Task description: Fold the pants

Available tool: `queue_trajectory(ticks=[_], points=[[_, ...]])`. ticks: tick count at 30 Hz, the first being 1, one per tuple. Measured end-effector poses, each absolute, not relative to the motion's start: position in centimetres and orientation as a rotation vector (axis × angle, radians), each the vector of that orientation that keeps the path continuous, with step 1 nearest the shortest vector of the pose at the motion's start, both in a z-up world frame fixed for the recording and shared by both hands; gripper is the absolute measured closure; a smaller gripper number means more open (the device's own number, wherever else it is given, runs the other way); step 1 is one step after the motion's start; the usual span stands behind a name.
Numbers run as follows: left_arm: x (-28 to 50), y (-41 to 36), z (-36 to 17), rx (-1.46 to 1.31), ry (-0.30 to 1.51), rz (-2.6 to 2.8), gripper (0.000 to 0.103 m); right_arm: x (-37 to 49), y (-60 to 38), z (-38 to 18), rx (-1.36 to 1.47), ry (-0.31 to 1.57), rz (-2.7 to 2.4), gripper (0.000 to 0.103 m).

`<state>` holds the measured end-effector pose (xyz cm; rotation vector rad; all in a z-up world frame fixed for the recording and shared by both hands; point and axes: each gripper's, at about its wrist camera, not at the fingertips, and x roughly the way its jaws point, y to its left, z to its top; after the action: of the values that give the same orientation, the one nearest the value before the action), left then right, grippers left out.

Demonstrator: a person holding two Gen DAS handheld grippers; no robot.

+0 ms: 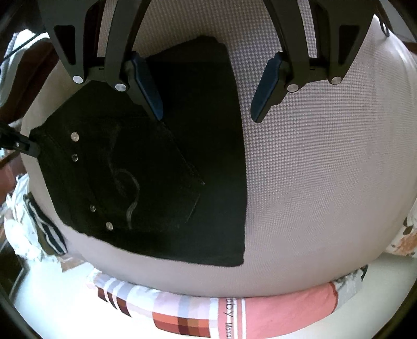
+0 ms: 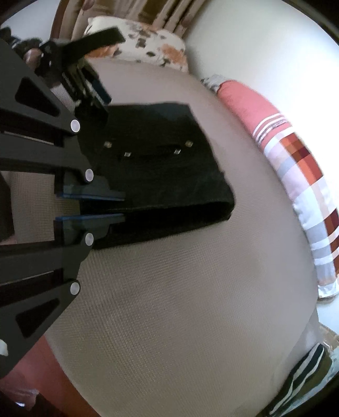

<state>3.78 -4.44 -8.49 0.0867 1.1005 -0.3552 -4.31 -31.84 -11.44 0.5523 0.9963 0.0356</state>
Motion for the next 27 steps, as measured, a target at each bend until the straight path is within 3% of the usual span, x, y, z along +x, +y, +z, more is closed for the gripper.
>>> queue_trajectory(ticks=[9, 20, 27], points=[[4.4, -4.6, -9.3, 0.07, 1.115, -0.343, 0.029, -3.8, -31.6, -12.1, 0.54, 0.999, 0.026, 0.094], [4.1, -4.6, -9.3, 0.081, 1.1, -0.334, 0.027, -4.3, -32.0, -11.7, 0.592, 0.96, 0.023, 0.083], [3.8, -4.5, -9.4, 0.085, 1.094, -0.328, 0.026, -3.7, -32.1, -11.1, 0.56, 0.949, -0.027, 0.064]])
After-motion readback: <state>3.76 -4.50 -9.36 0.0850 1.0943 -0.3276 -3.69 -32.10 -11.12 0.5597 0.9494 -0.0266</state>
